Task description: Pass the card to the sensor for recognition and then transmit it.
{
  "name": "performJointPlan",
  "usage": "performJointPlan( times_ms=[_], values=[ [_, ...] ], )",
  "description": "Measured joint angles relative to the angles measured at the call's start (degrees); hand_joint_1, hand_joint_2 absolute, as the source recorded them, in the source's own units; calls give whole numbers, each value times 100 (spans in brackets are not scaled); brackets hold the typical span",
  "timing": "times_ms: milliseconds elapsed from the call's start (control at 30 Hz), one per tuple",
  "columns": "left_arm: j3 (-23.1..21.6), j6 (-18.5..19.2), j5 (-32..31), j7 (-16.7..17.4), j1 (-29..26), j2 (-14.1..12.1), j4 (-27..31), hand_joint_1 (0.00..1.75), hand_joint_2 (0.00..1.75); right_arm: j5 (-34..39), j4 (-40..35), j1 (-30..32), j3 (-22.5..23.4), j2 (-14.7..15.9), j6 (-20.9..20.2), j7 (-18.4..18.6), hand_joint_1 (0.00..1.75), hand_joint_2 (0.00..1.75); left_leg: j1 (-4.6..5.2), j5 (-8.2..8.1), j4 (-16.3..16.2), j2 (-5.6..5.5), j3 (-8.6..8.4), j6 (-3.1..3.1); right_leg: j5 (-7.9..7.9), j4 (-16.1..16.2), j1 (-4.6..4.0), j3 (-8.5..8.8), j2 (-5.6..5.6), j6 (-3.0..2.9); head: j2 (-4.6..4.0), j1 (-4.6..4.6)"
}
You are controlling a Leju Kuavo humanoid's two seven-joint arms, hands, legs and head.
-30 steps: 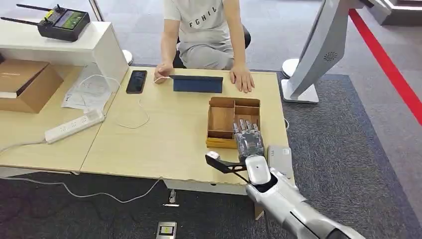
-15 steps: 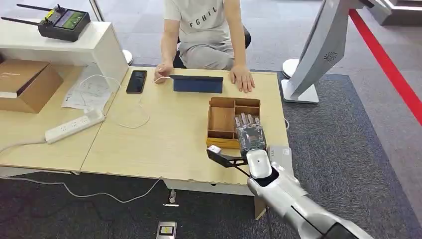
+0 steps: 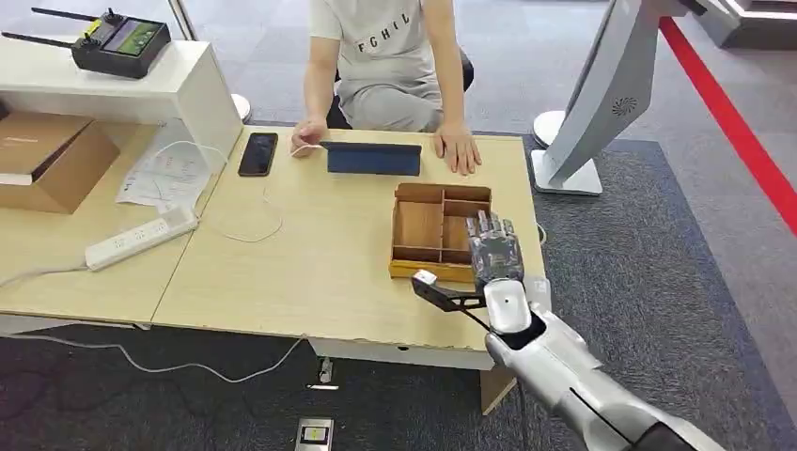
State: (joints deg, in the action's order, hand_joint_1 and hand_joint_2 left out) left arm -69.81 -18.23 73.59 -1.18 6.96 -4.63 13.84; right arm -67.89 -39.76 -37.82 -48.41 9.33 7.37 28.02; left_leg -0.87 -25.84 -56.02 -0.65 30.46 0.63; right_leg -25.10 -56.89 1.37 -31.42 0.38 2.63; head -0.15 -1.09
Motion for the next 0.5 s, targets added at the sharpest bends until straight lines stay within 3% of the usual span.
performJointPlan(
  times_ms=[300,500],
  values=[
    [0,-6,17,0,2,-2,0,0,0,-9,-245,74,0,190,-125,37,0,175,0,0,0,2,0,0,0,0,0,0,2,0,0,0],
    [0,-63,118,52,5,-2,0,0,0,333,-687,146,-31,260,-248,-201,0,175,0,0,0,2,1,0,0,0,-1,0,2,-1,0,2]
  ],
)
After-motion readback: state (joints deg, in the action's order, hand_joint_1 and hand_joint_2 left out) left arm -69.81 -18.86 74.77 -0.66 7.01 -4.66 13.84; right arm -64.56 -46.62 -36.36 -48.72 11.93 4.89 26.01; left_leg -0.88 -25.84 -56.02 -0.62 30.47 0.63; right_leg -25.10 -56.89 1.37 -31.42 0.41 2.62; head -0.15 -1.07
